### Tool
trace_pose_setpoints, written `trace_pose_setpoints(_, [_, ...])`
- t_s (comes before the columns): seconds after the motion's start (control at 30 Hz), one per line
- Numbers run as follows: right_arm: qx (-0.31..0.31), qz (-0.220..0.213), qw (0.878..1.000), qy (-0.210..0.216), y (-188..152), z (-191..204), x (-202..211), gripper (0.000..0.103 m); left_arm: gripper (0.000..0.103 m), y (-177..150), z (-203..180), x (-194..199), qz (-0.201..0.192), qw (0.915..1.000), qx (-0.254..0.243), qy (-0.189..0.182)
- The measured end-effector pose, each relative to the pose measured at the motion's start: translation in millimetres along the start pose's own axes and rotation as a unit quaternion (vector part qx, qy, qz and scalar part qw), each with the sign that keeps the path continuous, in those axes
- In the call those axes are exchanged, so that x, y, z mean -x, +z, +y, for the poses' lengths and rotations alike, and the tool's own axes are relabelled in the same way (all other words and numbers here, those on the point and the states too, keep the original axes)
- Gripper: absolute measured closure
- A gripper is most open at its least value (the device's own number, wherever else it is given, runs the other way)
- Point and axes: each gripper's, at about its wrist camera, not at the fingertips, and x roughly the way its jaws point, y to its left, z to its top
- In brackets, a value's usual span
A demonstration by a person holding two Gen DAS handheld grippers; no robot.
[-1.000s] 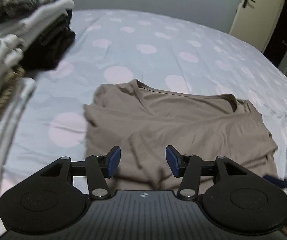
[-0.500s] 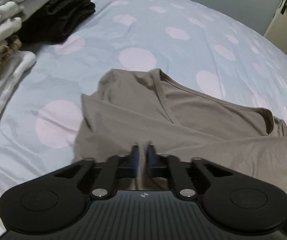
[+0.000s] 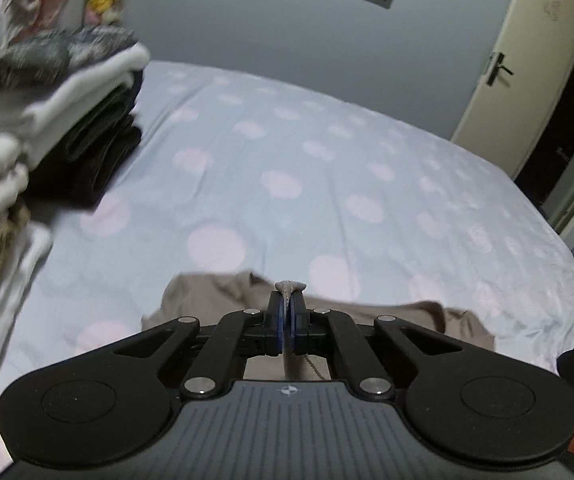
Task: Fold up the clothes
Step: 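Grasp the shirt hem with both grippers and pull it straight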
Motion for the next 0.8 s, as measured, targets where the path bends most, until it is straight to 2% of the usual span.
trace_pose_setpoints(0.2, [-0.024,-0.01,1.0,0.015,12.9,-8.0,-25.2,0.067,0.1,14.6,-5.1,2.5,-0.008,0.9998,-0.014,-0.008])
trace_pose_setpoints(0.3, [-0.036,0.0,0.998,-0.042,14.3,-17.9,-35.5,0.069,0.1,17.8,-7.1,4.0,-0.013,0.9997,-0.02,-0.011])
trace_pose_setpoints(0.33, [-0.046,0.006,0.997,-0.058,13.7,-23.4,-37.4,0.074,0.1,18.1,-6.4,3.8,-0.014,0.9996,-0.02,-0.011])
trace_pose_setpoints(0.37, [-0.06,0.011,0.996,-0.071,12.6,-29.6,-37.1,0.089,0.1,18.6,-5.3,3.4,-0.015,0.9997,-0.02,-0.007])
trace_pose_setpoints(0.43, [-0.076,0.017,0.992,-0.098,10.8,-34.5,-31.6,0.096,0.1,19.4,-2.7,1.9,-0.016,0.9997,-0.019,0.002])
trace_pose_setpoints(0.5, [-0.082,0.019,0.99,-0.114,7.9,-35.9,-24.9,0.096,0.1,18.3,2.3,-3.8,-0.007,0.9997,-0.019,0.014])
trace_pose_setpoints(0.67, [-0.092,0.022,0.989,-0.112,3.5,-37.0,-23.9,0.096,0.1,1.8,28.3,-39.4,0.047,0.9979,-0.009,0.045])
trace_pose_setpoints(0.8, [-0.092,0.026,0.99,-0.104,4.6,-38.3,-24.5,0.096,0.098,-15.5,54.2,-71.0,0.099,0.9936,0.03,0.046])
